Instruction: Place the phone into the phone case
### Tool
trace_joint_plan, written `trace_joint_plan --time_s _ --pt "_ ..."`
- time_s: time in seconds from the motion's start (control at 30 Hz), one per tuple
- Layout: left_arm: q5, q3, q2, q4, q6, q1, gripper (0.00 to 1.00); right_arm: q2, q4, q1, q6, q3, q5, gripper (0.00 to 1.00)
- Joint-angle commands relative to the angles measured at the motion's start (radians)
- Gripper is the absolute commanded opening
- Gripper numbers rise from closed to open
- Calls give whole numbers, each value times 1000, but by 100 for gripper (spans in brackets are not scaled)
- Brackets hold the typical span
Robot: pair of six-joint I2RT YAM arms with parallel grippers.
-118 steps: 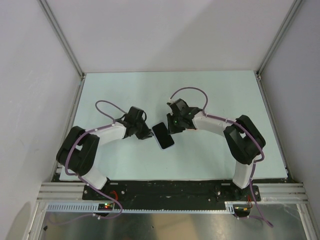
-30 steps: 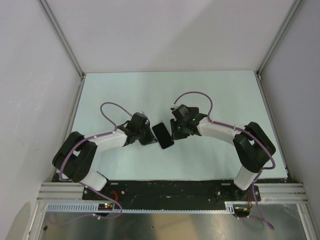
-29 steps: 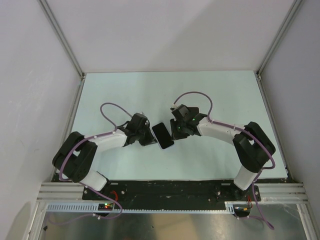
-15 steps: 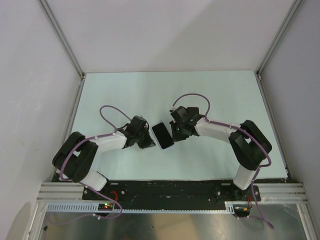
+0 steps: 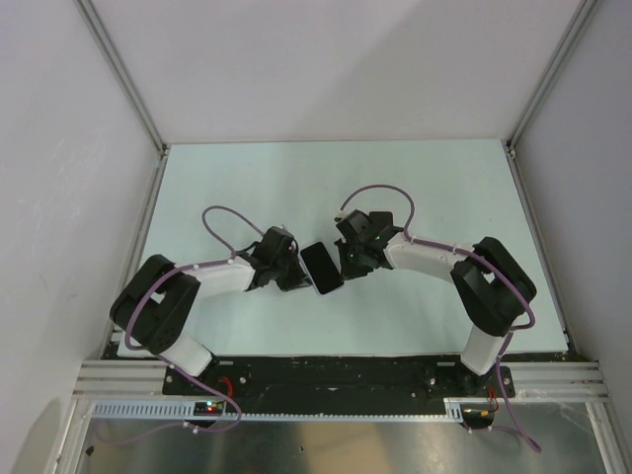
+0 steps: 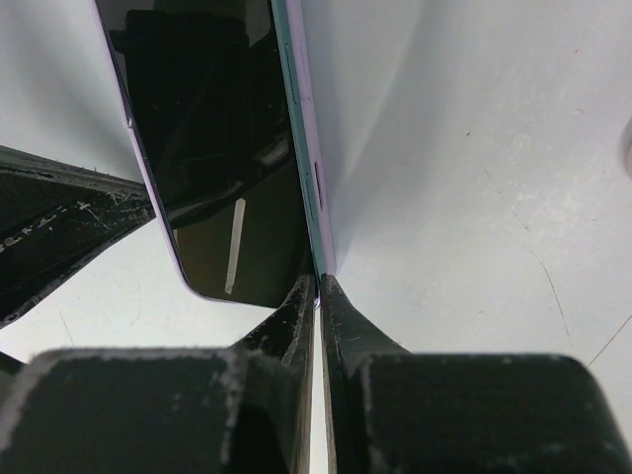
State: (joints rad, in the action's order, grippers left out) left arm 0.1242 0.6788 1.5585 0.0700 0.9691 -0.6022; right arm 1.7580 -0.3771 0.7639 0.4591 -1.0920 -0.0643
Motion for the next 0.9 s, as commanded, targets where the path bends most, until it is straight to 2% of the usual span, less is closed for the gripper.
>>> trace_joint_plan --time_s 0.0,0.47,0.87 --pt "-3 28 22 -5 -2 -9 0 45 6 34 10 0 -4 6" --pt "2 40 36 -8 -7 -10 0 110 25 97 70 31 25 4" --pt "-13 48 14 8 -23 6 0 132 -42 126 69 -26 150 5"
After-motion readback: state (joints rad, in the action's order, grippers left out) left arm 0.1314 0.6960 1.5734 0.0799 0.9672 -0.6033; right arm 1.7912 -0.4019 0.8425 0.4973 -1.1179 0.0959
